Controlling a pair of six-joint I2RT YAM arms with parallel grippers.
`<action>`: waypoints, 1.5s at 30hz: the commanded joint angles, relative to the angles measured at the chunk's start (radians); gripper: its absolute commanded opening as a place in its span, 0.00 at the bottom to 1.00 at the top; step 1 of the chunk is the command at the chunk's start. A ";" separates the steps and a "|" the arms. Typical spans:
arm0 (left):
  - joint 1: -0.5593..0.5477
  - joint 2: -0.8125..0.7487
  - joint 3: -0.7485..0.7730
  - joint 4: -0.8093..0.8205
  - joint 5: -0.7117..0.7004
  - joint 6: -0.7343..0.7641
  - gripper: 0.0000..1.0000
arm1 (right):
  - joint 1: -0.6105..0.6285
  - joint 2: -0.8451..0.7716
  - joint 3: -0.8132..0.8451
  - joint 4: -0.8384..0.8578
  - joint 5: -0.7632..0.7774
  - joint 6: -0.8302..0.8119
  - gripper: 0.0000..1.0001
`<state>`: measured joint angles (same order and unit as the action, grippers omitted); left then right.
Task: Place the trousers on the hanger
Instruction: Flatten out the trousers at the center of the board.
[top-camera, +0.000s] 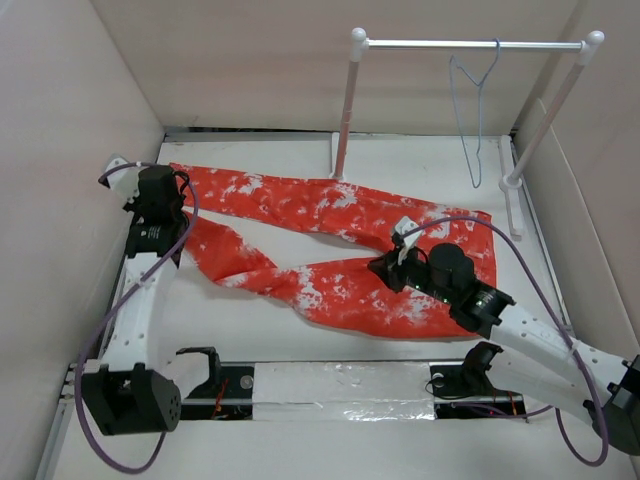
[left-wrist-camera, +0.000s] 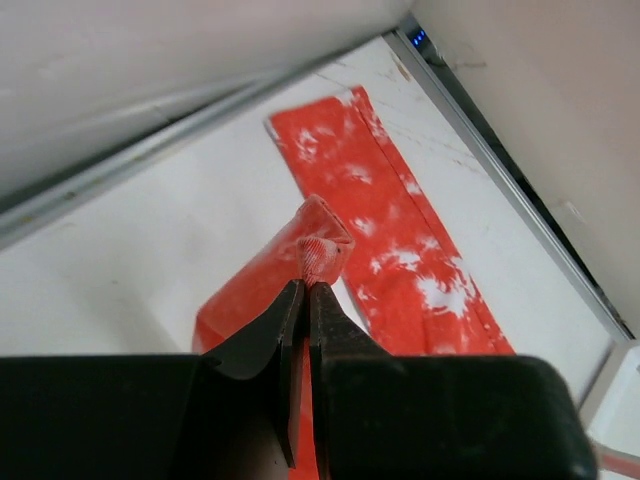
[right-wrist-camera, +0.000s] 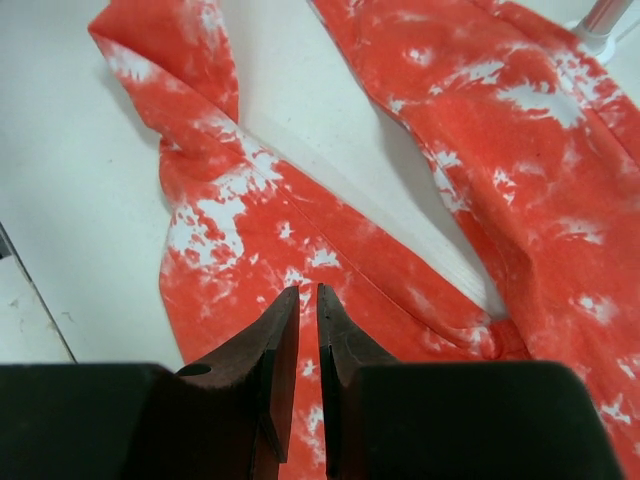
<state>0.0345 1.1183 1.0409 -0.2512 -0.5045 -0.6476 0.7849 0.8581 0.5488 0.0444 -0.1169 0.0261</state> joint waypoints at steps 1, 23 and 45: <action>0.004 -0.100 0.036 -0.086 -0.126 0.120 0.00 | -0.006 -0.054 0.030 -0.027 0.034 -0.011 0.19; 0.004 0.687 0.533 -0.209 0.043 0.132 0.32 | 0.043 0.013 0.082 -0.052 0.077 -0.071 0.04; 0.285 0.382 -0.274 0.193 0.415 -0.125 0.47 | 0.300 0.187 0.152 0.112 0.171 -0.112 0.26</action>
<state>0.3260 1.4933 0.7906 -0.1539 -0.1375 -0.7246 1.0931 1.0645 0.7162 0.0982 0.0284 -0.0746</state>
